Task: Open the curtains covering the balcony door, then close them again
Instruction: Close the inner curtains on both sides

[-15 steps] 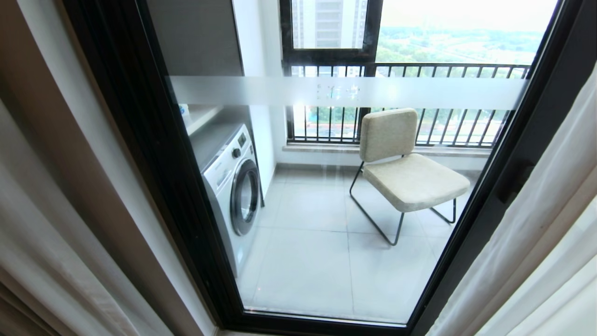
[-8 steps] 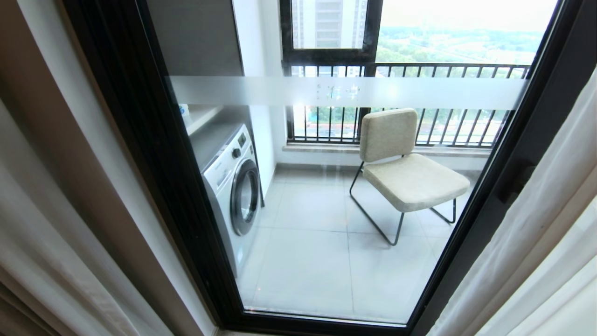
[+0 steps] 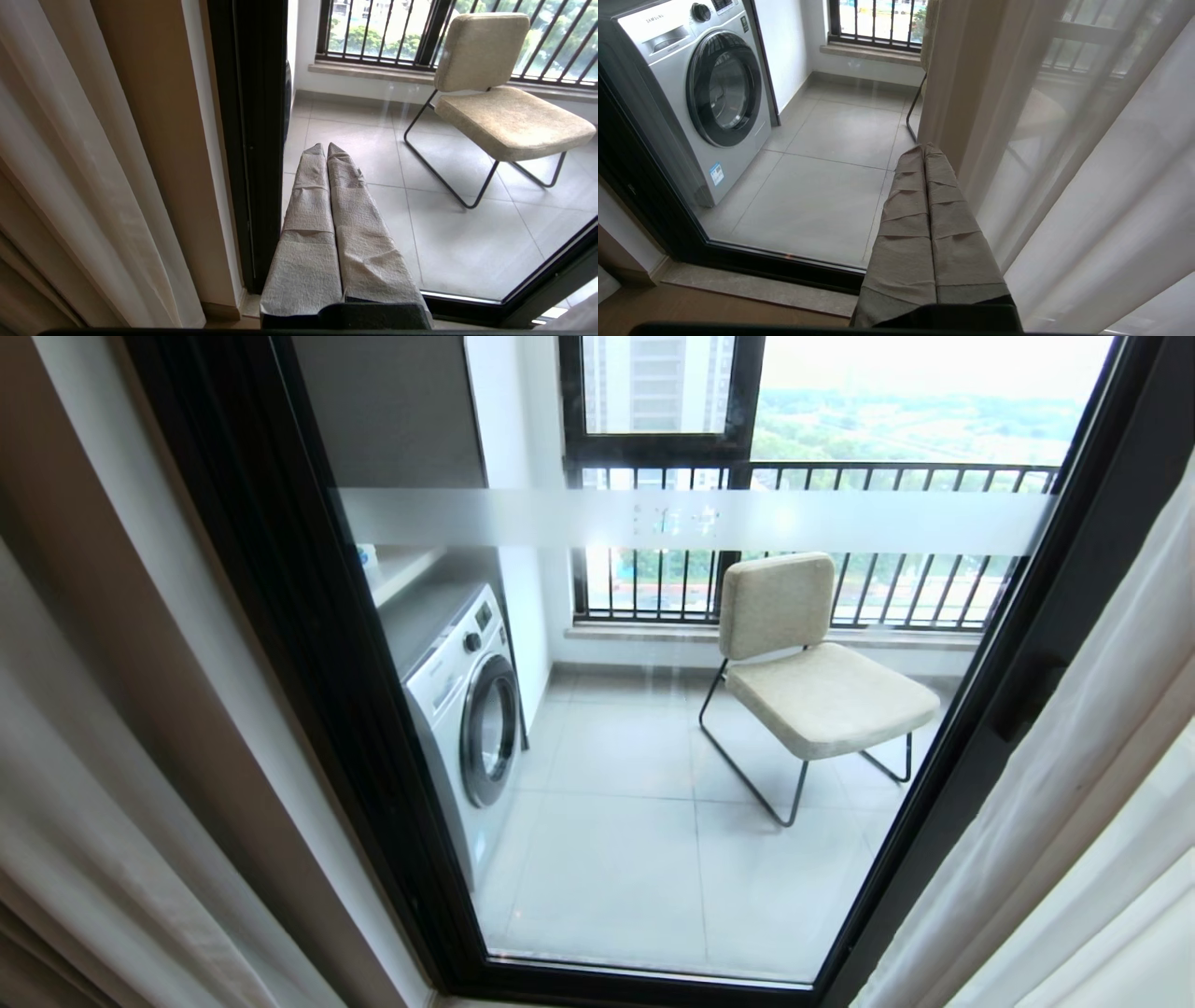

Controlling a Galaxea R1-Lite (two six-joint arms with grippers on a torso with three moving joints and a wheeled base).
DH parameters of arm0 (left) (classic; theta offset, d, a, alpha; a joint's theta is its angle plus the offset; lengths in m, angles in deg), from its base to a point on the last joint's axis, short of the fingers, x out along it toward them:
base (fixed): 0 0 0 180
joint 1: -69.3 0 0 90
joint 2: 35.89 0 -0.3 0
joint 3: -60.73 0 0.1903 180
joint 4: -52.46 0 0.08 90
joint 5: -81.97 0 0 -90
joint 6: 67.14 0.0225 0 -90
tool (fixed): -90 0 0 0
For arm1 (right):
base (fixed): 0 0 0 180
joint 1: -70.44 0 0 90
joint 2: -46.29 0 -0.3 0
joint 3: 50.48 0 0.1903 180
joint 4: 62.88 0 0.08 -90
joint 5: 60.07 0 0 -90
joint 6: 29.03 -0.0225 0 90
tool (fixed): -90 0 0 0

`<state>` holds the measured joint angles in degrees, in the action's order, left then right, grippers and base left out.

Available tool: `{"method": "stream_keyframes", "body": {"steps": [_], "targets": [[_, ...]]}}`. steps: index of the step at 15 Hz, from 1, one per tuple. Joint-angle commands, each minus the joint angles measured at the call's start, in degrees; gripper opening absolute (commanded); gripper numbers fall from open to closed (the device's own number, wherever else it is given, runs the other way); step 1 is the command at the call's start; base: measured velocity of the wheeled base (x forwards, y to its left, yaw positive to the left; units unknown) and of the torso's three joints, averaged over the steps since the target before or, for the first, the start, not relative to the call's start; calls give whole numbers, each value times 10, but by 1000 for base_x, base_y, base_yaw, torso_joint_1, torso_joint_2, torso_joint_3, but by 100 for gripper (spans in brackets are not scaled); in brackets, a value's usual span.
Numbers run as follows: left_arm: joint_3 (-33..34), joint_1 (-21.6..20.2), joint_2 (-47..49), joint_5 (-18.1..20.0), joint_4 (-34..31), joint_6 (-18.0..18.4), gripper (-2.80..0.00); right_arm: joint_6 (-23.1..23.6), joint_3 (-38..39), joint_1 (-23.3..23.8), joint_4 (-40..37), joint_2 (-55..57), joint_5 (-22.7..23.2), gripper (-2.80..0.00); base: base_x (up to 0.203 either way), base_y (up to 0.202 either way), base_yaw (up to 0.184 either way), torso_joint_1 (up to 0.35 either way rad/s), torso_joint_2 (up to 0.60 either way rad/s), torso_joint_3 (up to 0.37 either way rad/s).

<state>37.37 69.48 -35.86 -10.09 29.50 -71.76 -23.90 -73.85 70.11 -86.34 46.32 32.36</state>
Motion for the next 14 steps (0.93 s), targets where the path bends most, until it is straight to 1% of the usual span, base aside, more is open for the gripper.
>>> {"method": "stream_keyframes", "body": {"steps": [1, 4, 14], "targets": [[0, 0, 0, 0, 0, 0, -280, 1, 0, 0, 0, 0, 0, -280, 0, 0, 0, 0, 0, 0], [0, 0, 0, -1, 0, 0, -280, 1, 0, 0, 0, 0, 0, -280, 3, 83, 5, 2, 0, 1], [0, 0, 0, 0, 0, 0, -280, 1, 0, 0, 0, 0, 0, -280, 0, 193, 1, 3, 1, 3]]}}
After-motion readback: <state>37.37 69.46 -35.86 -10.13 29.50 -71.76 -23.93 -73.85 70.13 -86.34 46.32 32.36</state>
